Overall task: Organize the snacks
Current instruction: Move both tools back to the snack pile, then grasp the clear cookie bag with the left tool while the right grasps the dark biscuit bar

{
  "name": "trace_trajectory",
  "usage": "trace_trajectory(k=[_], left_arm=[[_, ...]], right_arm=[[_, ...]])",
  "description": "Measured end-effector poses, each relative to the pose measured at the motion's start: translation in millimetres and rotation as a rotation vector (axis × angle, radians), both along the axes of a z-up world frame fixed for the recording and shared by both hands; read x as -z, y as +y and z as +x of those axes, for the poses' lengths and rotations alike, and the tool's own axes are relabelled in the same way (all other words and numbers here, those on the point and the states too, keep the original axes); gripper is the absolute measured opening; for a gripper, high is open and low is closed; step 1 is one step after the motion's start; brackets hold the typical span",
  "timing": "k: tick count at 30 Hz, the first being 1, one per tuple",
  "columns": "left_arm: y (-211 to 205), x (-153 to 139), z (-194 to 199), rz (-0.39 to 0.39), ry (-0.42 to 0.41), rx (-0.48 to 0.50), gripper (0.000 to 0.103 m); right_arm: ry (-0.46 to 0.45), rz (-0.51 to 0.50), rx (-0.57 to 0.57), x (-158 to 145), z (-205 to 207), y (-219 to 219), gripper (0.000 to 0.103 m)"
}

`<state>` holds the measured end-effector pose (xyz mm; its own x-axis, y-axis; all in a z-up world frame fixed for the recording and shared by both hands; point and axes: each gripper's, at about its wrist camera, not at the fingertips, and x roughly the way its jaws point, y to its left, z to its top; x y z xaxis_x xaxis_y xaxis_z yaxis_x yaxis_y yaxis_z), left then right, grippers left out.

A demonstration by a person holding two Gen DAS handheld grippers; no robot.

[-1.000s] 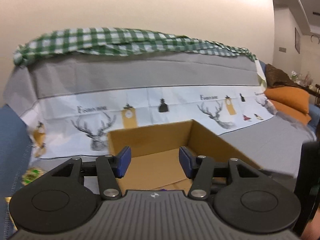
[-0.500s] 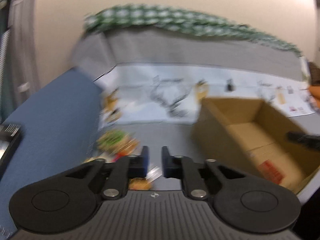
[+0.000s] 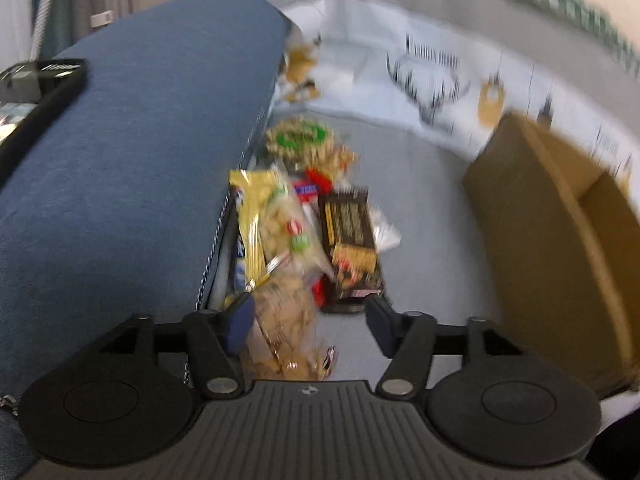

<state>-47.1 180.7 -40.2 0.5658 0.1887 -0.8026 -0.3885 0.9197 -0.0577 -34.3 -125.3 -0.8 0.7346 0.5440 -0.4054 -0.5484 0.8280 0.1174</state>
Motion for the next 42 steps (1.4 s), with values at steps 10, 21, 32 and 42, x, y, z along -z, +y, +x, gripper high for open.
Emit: trace_trajectory(k=[10, 21, 32, 42], left_arm=[[-3.6, 28.8, 24.2, 0.078, 0.215, -0.030, 0.063], [19.1, -12.0, -37.0, -0.078, -0.163, -0.063, 0.039], [16.3, -36.0, -67.8, -0.076, -0.435, -0.102, 0.039], [21.3, -31.4, -60.7, -0.057, -0.419, -0.101, 0.039]], right_arm=[[-0.019, -0.072, -0.185, -1.2, -34.0, 55.7, 0.054], [-0.003, -0.085, -0.249, 13.0, -38.6, 109.2, 0.056], [0.110, -0.134, -0.218, 61.7, 9.5, 179.9, 0.056], [0.156, -0.262, -0.234, 108.3, 31.7, 220.7, 0.062]])
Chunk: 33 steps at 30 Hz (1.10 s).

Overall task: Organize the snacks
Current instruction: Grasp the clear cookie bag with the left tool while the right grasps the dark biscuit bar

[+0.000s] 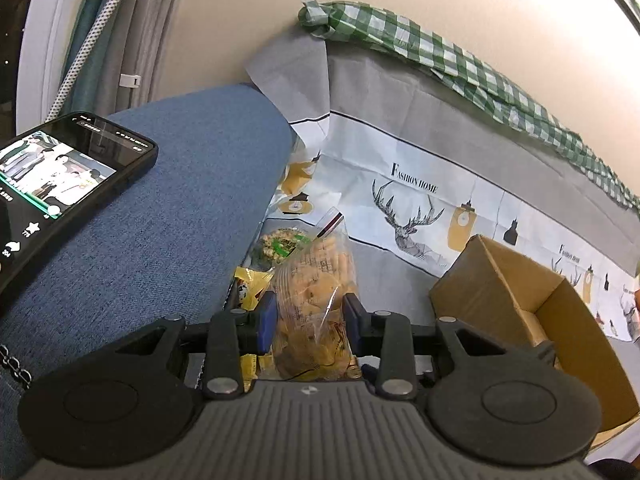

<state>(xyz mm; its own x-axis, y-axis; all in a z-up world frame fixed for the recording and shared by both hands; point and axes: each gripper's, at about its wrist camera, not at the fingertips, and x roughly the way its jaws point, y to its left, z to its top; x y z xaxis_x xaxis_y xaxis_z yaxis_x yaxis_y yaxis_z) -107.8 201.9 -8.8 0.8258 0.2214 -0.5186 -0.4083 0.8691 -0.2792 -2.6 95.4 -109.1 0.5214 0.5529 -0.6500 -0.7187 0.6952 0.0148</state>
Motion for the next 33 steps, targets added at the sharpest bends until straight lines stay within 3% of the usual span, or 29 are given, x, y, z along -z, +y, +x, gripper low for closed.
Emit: trace_trajectory(k=[1, 4, 7, 13, 19, 21, 23, 27, 33], left_arm=[[0.0, 0.8, 1.0, 0.004, 0.005, -0.001, 0.039], [0.5, 3.0, 2.9, 0.006, 0.020, 0.003, 0.039], [0.3, 5.6, 8.2, -0.002, 0.048, 0.029, 0.039], [-6.5, 17.7, 28.2, 0.004, 0.187, 0.105, 0.039], [-21.4, 42.4, 58.8, 0.000, 0.415, 0.263, 0.041], [-19.4, 50.6, 64.6, -0.035, 0.459, 0.290, 0.054], [-10.8, 53.4, 63.4, -0.082, 0.459, 0.259, 0.069], [6.1, 48.6, 51.4, -0.183, 0.379, 0.189, 0.074], [1.0, 59.6, 72.2, -0.199, 0.486, 0.212, 0.075]], right_arm=[[-0.007, -0.002, -0.005, -0.6, -0.6, -0.8, 0.047], [-0.032, -0.004, 0.002, -9.8, -2.1, -7.4, 0.041], [-0.020, -0.019, 0.016, -16.9, -3.3, -18.9, 0.041], [0.061, -0.032, 0.053, -28.4, -26.9, -60.2, 0.041], [0.229, -0.016, 0.100, -28.5, -51.6, -94.2, 0.041], [0.263, -0.011, 0.085, -23.3, -53.5, -96.5, 0.042], [0.276, -0.021, 0.084, -16.9, -52.6, -95.9, 0.043], [0.261, -0.012, 0.075, -15.6, -51.3, -94.9, 0.050], [0.266, -0.004, 0.067, -14.8, -48.6, -92.3, 0.056]])
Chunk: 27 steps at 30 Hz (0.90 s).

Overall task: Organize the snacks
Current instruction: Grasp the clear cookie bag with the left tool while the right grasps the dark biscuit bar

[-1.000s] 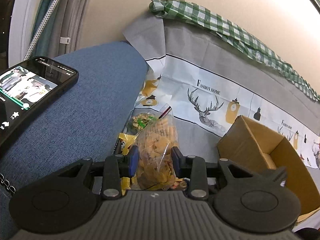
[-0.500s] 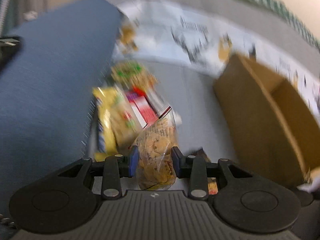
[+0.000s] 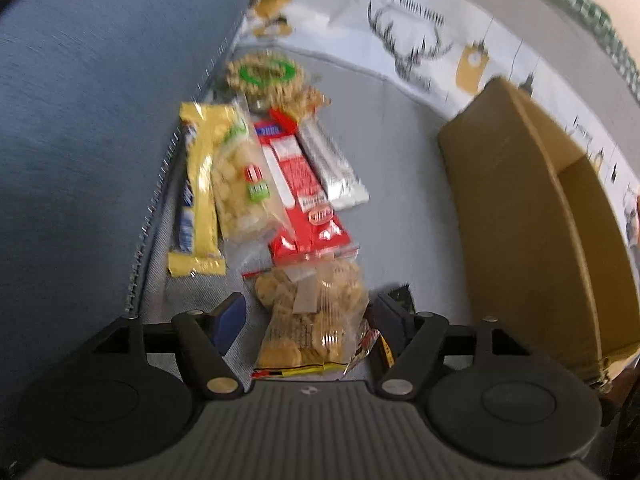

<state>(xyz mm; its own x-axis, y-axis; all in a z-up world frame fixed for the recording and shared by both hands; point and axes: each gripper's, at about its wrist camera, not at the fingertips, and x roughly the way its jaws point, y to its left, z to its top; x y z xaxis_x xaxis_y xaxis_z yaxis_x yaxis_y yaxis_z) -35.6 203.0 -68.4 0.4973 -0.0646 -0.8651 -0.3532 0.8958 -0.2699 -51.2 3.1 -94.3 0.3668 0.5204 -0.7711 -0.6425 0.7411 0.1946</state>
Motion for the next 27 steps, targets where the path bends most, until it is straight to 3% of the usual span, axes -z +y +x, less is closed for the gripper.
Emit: trace_trajectory(k=[3, 9, 16, 19, 27], left_arm=[[4.6, 9.9, 6.0, -0.042, 0.052, -0.005, 0.062], [-2.3, 20.7, 16.5, 0.007, 0.134, 0.031, 0.062], [-13.9, 20.4, 20.3, 0.090, 0.135, 0.065, 0.060], [-12.3, 18.4, 17.4, 0.077, 0.122, 0.061, 0.056], [-13.2, 16.1, 12.3, 0.055, 0.107, 0.089, 0.055]], right_arm=[[0.008, -0.001, 0.004, 2.4, 2.7, 0.0, 0.056], [0.001, -0.002, 0.008, 3.4, 4.1, -2.5, 0.056], [-0.047, -0.029, -0.019, 4.8, 0.9, 2.3, 0.056], [-0.099, -0.066, -0.037, 4.8, -4.2, 4.4, 0.041], [-0.091, -0.040, -0.006, -0.9, -0.3, -3.8, 0.041]])
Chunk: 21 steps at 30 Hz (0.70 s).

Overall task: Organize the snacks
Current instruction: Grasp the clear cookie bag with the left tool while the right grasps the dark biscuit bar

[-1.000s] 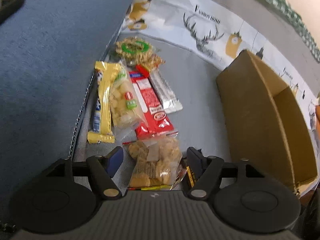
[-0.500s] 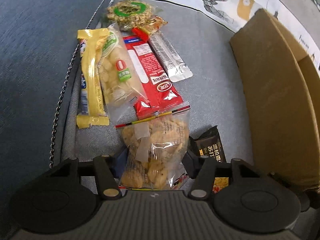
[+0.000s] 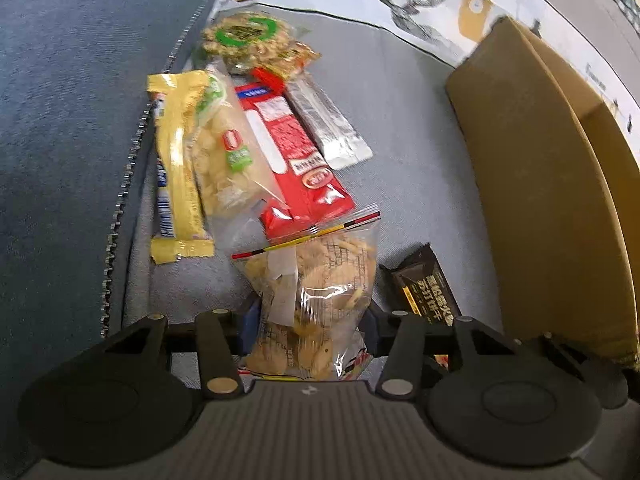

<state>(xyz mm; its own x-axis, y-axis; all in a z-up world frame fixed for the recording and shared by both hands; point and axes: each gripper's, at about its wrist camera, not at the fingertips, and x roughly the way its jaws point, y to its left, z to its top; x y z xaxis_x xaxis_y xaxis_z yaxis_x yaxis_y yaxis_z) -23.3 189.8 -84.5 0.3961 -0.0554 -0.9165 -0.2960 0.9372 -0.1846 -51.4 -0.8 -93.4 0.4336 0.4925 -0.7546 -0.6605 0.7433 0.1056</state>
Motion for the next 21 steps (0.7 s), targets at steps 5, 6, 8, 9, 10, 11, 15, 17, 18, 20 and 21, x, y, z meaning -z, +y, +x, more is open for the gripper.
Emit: trace_trajectory(k=[5, 6, 8, 9, 10, 11, 15, 17, 18, 20, 21], left_arm=[[-5.6, 4.6, 3.0, 0.019, 0.019, 0.036, 0.055], [-5.9, 4.8, 3.1, 0.022, 0.019, 0.038, 0.055], [-6.4, 5.6, 2.8, 0.024, 0.018, 0.040, 0.056], [-5.7, 5.7, 2.5, 0.024, 0.018, 0.041, 0.056], [-5.3, 5.8, 2.1, 0.023, 0.017, 0.041, 0.056], [-5.0, 5.8, 1.7, 0.022, 0.017, 0.041, 0.056], [-5.9, 5.7, 1.2, 0.026, 0.017, 0.042, 0.056], [-6.7, 6.3, 2.8, 0.029, 0.018, 0.044, 0.056], [-6.8, 6.3, 2.8, 0.029, 0.018, 0.044, 0.056], [-6.9, 6.3, 2.7, 0.029, 0.018, 0.043, 0.056], [-6.9, 6.3, 2.7, 0.030, 0.018, 0.043, 0.056]], right_arm=[[0.000, -0.029, -0.006, 5.2, -0.7, 5.0, 0.041], [0.001, -0.028, -0.006, 5.4, -0.3, 4.7, 0.041], [0.004, -0.025, -0.003, 5.4, -0.1, 4.2, 0.041], [0.005, -0.025, -0.004, 5.5, -0.1, 4.2, 0.041], [0.004, -0.025, -0.004, 5.8, 0.1, 4.4, 0.041], [0.003, -0.026, -0.004, 5.3, -0.1, 4.3, 0.041], [0.001, -0.028, -0.005, 5.6, 0.0, 4.6, 0.041], [0.001, -0.029, -0.005, 5.5, -0.1, 4.5, 0.041], [0.001, -0.029, -0.005, 5.5, -0.1, 4.5, 0.041], [0.001, -0.029, -0.004, 5.5, -0.2, 4.8, 0.041], [0.001, -0.029, -0.004, 5.5, 0.4, 4.9, 0.041]])
